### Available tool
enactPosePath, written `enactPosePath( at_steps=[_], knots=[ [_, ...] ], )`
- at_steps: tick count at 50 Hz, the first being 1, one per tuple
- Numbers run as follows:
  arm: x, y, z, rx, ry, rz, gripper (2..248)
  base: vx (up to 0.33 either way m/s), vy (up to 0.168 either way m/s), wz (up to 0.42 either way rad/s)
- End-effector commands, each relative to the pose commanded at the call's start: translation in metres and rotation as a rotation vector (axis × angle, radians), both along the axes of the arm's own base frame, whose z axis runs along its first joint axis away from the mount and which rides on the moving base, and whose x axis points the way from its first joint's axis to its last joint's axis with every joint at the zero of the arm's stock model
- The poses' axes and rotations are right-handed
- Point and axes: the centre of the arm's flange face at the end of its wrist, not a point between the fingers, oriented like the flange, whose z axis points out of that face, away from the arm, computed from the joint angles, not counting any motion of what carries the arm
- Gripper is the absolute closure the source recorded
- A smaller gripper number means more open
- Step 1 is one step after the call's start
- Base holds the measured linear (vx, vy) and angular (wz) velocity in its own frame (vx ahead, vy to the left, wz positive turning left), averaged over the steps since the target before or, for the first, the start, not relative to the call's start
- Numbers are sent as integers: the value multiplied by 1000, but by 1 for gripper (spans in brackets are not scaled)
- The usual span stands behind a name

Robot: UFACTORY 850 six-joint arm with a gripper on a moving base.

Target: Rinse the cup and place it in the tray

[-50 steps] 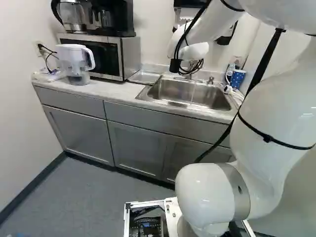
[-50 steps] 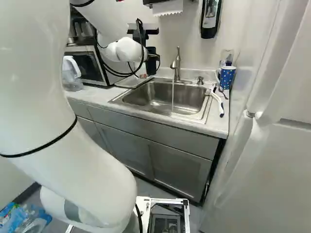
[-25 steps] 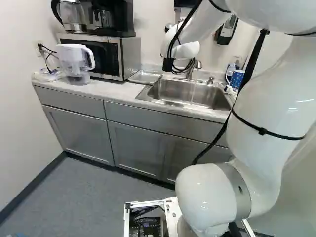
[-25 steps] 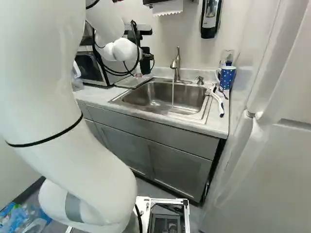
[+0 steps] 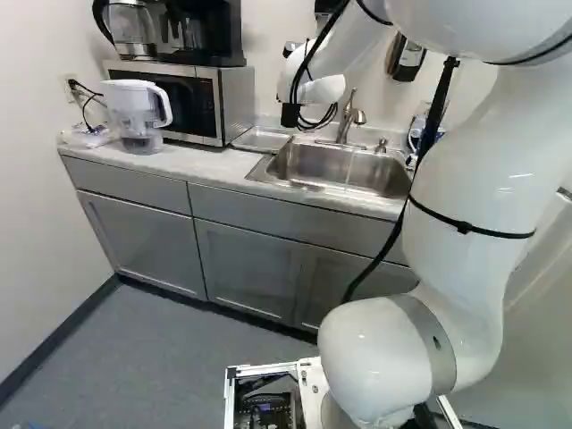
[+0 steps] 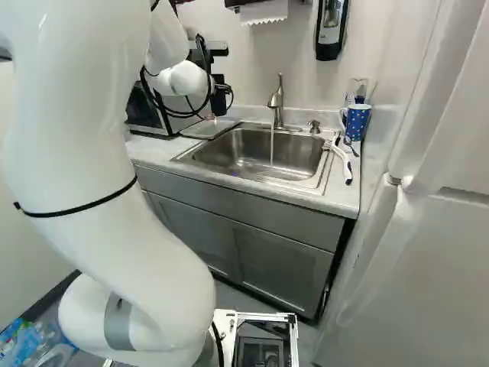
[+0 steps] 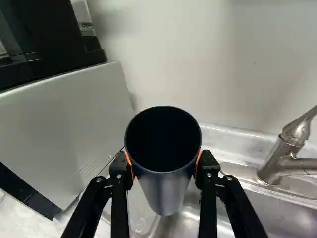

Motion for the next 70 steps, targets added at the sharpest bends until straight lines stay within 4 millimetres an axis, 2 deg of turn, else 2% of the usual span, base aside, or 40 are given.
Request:
enactPosePath(
  at_steps=[16, 46, 70],
  knots=[
    [23, 23, -4, 0, -1, 35, 124, 0, 0, 0],
    [77, 59, -41, -4, 34, 81, 124, 0, 0, 0],
    [81, 60, -65, -3, 27, 81, 124, 0, 0, 0]
  ],
)
